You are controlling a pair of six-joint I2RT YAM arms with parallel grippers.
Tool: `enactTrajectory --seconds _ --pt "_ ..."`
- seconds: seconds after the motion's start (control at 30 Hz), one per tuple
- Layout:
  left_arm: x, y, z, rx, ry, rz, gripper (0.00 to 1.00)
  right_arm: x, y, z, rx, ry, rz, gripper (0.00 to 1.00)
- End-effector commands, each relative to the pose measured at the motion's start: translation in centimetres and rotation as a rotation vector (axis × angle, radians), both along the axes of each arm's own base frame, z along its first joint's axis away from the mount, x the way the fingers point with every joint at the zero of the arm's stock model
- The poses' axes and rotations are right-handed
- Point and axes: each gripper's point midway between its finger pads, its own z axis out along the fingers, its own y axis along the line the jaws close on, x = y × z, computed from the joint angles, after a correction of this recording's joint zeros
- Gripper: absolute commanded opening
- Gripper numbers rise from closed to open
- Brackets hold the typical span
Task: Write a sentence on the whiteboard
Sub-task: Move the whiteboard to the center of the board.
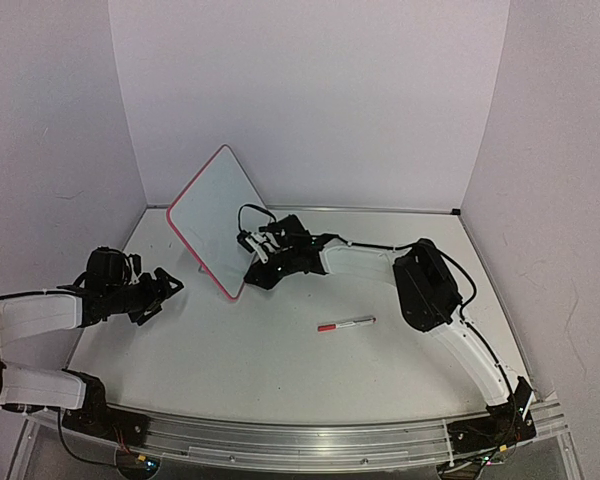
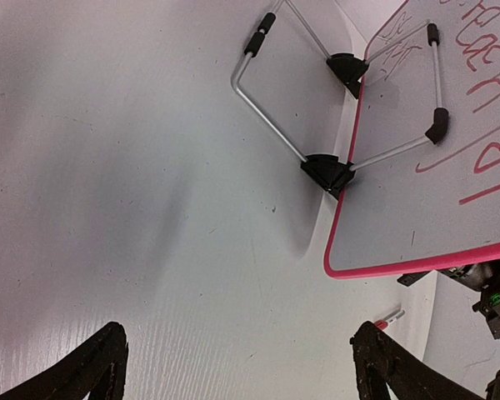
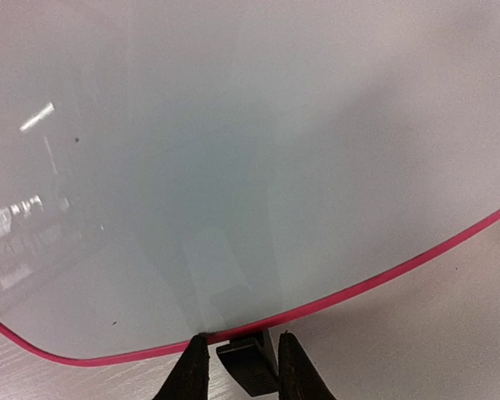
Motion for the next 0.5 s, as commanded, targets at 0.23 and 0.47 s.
enactTrajectory --seconds 0.23,0.47 --pt "0.38 -0.25 0.92 -0.005 -0.029 -0.01 0.93 -0.91 0.66 -1.97 -0.065 0.001 0.019 0.22" --pt "-0.17 -0.05 0.74 0.003 -0.015 -0.006 0.93 -1.15 0.17 -2.03 -0.099 -0.024 0.004 0.04"
